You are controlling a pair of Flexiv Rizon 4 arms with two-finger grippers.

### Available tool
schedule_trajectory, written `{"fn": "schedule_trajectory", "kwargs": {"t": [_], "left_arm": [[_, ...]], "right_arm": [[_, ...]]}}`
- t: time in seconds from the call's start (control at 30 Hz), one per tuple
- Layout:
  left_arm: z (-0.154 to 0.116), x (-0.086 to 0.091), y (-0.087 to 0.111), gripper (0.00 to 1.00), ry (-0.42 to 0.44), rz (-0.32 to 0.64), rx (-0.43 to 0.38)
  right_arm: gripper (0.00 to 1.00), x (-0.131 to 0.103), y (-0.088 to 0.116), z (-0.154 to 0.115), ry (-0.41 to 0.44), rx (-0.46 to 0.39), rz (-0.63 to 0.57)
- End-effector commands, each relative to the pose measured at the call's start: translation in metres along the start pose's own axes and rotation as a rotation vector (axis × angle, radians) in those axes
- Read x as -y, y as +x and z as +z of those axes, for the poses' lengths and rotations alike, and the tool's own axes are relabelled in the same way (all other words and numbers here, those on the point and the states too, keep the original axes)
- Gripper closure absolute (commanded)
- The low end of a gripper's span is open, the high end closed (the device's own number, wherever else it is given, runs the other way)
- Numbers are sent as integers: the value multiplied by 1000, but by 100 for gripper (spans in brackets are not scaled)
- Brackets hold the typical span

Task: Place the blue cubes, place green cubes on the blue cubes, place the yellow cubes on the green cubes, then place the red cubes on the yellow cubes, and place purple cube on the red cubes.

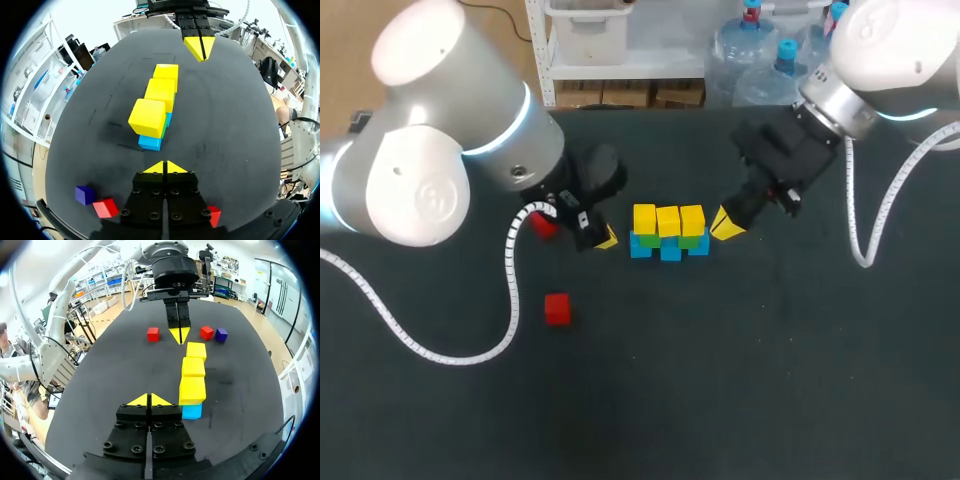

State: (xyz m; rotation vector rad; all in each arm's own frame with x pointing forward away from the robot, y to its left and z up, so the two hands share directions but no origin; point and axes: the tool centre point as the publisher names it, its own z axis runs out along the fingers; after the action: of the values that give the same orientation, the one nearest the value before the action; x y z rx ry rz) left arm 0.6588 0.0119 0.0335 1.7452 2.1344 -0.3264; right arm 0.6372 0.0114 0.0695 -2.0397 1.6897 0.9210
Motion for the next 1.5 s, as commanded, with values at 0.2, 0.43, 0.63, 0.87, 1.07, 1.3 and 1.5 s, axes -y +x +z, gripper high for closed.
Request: {"fn": "schedule_trajectory", "kwargs": {"t": [0.2,0.43,0.63,0.87,1.07,1.3,1.5], "left_arm": [[0,1,2,100,0,1,8],[0,1,2,100,1,3,8],[0,0,0,100,0,7,8],[0,1,0,100,-1,6,7],[-1,2,0,100,-5,4,5],[-1,2,1,100,-3,0,4],[-1,2,1,100,-2,0,3]], "right_arm": [[100,0,-1,0,0,1,-2],[100,-3,0,-6,22,1,-1],[100,-4,2,-7,30,-5,6],[100,-3,9,-3,22,-13,25],[100,-2,9,-2,21,-14,22],[100,-1,9,1,9,-12,21],[100,0,9,2,5,-9,19]]}}
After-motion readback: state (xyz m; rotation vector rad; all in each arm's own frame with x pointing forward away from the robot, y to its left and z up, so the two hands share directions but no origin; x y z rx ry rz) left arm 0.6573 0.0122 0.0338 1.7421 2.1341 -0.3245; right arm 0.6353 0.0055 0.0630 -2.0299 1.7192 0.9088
